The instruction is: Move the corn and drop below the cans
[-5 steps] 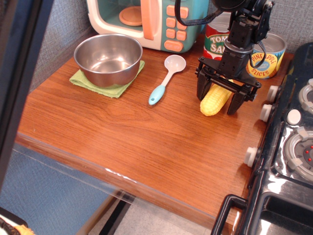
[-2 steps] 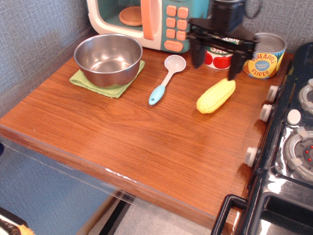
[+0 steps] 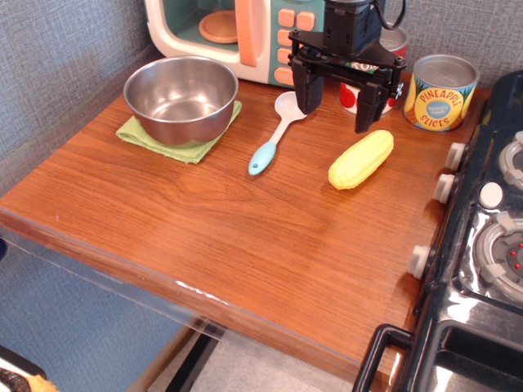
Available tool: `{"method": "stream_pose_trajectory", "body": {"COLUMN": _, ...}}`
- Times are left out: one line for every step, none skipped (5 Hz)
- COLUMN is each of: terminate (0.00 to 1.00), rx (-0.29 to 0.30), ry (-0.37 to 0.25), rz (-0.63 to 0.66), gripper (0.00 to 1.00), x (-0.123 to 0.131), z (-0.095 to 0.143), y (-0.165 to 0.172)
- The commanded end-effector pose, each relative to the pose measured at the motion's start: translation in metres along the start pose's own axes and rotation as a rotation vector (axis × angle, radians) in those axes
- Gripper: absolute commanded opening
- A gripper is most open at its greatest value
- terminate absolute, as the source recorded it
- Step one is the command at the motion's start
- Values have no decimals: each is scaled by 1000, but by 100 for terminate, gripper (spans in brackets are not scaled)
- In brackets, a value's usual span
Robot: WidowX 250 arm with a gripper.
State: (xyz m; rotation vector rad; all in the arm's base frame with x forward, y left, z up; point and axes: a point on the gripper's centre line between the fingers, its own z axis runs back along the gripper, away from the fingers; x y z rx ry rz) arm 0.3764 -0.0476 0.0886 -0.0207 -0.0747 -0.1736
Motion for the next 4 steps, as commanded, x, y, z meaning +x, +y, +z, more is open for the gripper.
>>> {"method": "stream_pose_trajectory", "body": {"terminate": 0, "rx": 2, "ry": -76, "rz": 1, "gripper": 100, "x": -1, "z": 29, "y": 0}}
{"method": "stream_pose_trajectory", "body": {"terminate": 0, "rx": 2, "ry": -76, "rz": 1, "gripper": 100, "x": -1, "z": 29, "y": 0}}
{"method": "stream_pose_trajectory", "body": {"terminate": 0, "rx": 2, "ry": -76, "rz": 1, "gripper": 100, "x": -1, "z": 29, "y": 0}}
{"method": "stream_pose_trajectory", "body": {"terminate": 100, "rx": 2, "ry": -76, "rz": 1, "gripper": 100, "x": -1, "z": 29, "y": 0}}
